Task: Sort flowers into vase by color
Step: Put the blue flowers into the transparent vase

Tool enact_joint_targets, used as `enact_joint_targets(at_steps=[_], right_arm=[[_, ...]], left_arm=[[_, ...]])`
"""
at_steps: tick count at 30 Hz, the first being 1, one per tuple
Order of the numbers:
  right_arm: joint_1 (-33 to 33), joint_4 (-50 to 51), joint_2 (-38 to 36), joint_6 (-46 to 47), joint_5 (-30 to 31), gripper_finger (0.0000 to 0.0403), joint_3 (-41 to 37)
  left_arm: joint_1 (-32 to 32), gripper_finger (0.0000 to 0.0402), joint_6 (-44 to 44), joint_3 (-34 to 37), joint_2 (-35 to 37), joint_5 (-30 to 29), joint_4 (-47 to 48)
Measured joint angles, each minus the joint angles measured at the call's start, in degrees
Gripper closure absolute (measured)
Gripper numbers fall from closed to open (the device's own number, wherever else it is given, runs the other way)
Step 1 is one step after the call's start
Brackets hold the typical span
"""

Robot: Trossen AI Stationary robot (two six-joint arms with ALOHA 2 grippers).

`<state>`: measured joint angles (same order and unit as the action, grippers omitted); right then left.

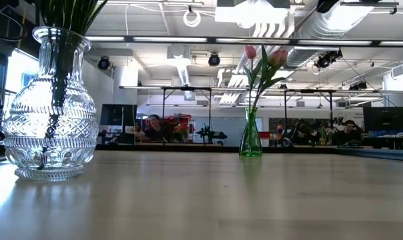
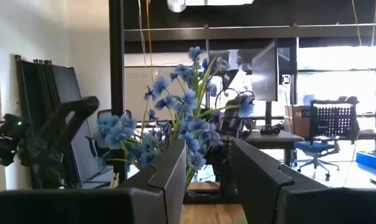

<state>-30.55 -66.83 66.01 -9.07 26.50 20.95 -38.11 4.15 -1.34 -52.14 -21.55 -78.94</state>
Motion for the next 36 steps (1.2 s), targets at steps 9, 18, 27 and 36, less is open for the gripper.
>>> enact_joint_targets(at_steps=[9,18,27,36], right_arm=[[0.00,0.98,0.00,0.01,-0.02,0.0280,0.06],[0.00,1.63,0.01,0.10,-0.07,0.0279,0.05],[0.00,1.92,0.01,0.18,-0.07,0.0279,0.05],[0.00,2.06,0.01,0.23,-0.09,0.0279,0.04]], left_arm=[[0.00,0.0401,2.97,-6.14,-15.49,0.36,-8.01],[0.02,0.0401,1.38,-8.81,-23.04,0.36,-8.00],[0.04,0.0401,-0.44,-8.87,-24.85,-3.17,-2.56],[1.04,0.0396,-1.63,-8.74,-24.80,-6.55,1.95]])
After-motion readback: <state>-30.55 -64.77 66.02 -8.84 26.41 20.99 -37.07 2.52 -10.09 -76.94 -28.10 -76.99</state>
